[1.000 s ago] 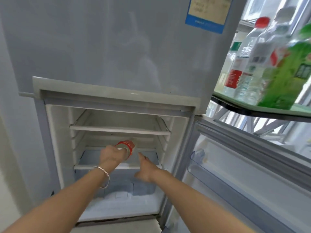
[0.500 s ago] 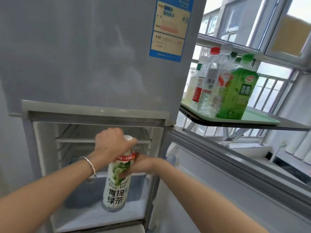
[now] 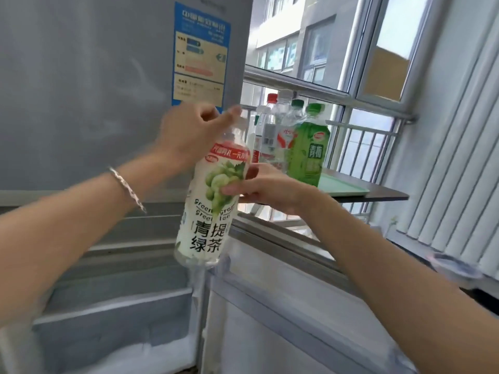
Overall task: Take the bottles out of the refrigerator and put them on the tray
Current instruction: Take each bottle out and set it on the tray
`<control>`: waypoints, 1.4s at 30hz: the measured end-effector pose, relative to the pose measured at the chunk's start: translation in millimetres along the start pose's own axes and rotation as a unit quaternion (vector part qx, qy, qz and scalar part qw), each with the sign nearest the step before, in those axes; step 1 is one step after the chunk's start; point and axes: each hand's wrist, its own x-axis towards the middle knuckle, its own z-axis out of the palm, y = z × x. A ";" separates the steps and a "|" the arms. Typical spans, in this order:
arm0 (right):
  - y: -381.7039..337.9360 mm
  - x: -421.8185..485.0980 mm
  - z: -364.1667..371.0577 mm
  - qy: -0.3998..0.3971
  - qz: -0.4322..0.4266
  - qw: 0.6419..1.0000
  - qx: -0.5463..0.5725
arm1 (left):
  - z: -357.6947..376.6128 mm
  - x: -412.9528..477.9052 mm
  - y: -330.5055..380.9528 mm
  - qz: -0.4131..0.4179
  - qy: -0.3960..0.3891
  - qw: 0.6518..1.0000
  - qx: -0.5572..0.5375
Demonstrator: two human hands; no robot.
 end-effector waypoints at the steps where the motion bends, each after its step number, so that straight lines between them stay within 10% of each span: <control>1: -5.9 -6.9 -13.3 0.022 -0.015 1.000 0.011 | -0.7 7.2 10.8 0.003 -0.014 0.998 -0.063; 10: -11.4 -83.9 -128.7 0.209 -0.087 0.973 -0.041 | 70.6 24.5 97.6 0.051 0.000 0.993 -0.109; 23: 52.1 -49.5 -218.0 0.473 -0.106 0.868 -0.108 | 186.4 65.2 145.8 0.007 -0.245 0.946 -0.211; 33: 85.3 -1.3 -233.5 0.506 -0.104 0.844 -0.143 | 214.3 71.3 132.0 -0.033 -0.272 0.938 -0.215; 42: 99.2 12.4 -245.9 0.433 0.001 0.892 -0.130 | 223.4 65.7 123.1 -0.052 -0.320 0.912 -0.251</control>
